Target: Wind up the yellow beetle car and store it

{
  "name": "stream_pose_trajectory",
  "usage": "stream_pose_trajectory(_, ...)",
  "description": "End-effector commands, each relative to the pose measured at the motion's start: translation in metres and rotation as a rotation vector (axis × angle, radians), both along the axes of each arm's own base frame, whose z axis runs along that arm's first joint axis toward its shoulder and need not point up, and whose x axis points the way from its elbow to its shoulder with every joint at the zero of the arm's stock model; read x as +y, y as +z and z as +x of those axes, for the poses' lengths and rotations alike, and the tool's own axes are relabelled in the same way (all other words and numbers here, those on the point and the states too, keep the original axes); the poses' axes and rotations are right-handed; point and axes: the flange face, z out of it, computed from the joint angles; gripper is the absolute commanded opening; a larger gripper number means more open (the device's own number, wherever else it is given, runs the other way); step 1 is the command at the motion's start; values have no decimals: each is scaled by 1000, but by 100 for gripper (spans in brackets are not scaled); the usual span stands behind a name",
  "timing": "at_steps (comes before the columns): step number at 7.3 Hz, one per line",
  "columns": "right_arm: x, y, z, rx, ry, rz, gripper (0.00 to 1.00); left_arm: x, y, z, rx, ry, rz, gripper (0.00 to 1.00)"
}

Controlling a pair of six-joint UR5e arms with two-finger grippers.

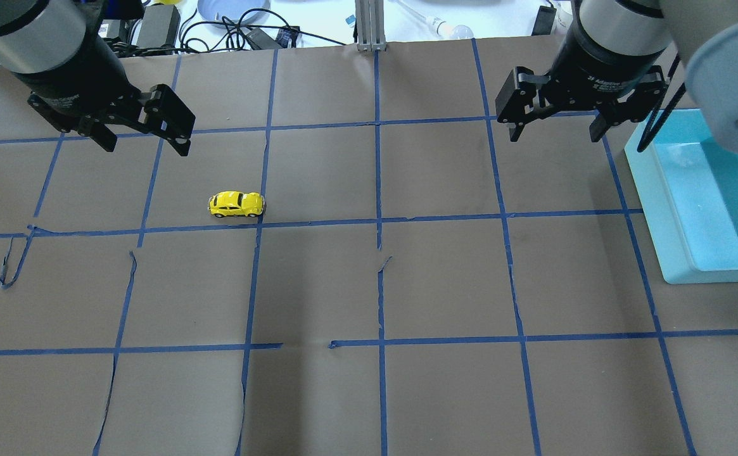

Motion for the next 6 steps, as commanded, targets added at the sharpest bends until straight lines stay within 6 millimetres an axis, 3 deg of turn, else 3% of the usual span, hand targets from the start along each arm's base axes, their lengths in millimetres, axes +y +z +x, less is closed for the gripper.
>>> stream_pose_trajectory(1,0,0,0,-1,-3,1,100,0,0,0,-1,-2,-1,100)
stream_pose_trajectory(6,-1,0,0,-3,-2,-7,100,0,0,1,-6,-4,-2,98)
